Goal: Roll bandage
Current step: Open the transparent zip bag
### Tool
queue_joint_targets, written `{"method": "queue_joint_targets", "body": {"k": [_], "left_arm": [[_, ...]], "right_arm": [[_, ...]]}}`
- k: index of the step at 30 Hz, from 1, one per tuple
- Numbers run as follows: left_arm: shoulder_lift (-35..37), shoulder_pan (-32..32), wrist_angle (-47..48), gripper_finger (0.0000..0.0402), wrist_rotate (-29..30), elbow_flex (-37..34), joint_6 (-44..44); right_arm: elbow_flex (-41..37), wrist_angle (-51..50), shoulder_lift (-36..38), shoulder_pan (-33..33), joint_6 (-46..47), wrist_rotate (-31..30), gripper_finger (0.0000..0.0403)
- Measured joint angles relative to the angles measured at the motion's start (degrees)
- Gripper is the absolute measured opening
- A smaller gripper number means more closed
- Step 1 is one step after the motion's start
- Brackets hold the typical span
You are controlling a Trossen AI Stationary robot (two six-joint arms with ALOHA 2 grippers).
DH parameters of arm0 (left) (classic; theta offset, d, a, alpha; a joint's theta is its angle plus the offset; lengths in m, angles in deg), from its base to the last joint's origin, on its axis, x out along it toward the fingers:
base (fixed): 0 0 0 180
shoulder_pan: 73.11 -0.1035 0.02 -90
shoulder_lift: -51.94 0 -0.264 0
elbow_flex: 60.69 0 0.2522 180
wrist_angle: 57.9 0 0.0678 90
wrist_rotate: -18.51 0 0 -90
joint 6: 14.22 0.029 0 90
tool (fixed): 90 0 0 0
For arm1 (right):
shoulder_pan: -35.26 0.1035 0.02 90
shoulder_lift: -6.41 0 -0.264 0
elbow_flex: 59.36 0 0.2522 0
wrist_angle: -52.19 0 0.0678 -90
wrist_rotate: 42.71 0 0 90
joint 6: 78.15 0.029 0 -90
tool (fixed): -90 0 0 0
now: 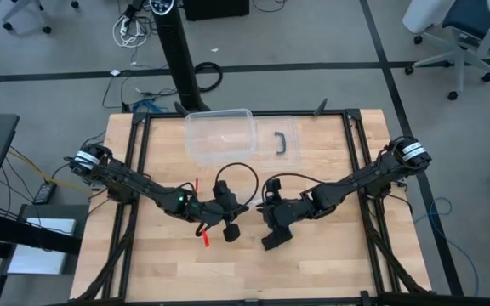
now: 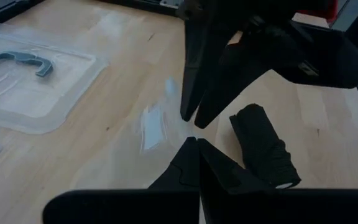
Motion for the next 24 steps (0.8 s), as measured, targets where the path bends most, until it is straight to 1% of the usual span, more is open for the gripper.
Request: {"method": "queue_joint_targets", "body": {"k": [2,4,6,10,14,16,21,24], "left_arm": [[0.0,0.0,-0.6,0.0000,0.0,0.0,0.2],[0.0,0.0,-1.5,0.0000,0.0,0.0,0.8],[0.0,0.0,-1.8,0.0000,-0.2,0.0,1.2],[0.0,0.0,-1.2,0.0000,-0.2,0.0,1.5],[0.0,0.0,4.0,0.0000,-0.3,0.0,1.3],[0.0,0.3,6.0,0.0000,-1.4,0.0,1.2],[-2.0,0.9,6.0,0.0002,-10.0,0.0,0.5],[-4.5,0.9,6.1,0.0019,-14.8,0.0,-1.7]], "right_arm": [[0.0,0.0,0.0,-0.2,-0.8,0.3,0.0018],[0.0,0.1,0.0,-0.6,-1.8,0.4,0.0005],[0.0,0.1,0.0,-1.1,-2.2,1.3,0.0013],[0.0,0.0,0.0,-1.4,-0.6,2.1,0.0044],[0.0,-1.1,0.0,-0.6,1.4,2.2,0.0068],[0.0,-1.5,0.0,0.0,2.8,2.3,0.0073],[0.0,-4.4,0.0,1.2,5.8,2.3,0.0074],[-0.6,-4.7,0.0,1.9,7.2,2.3,0.0074]]}}
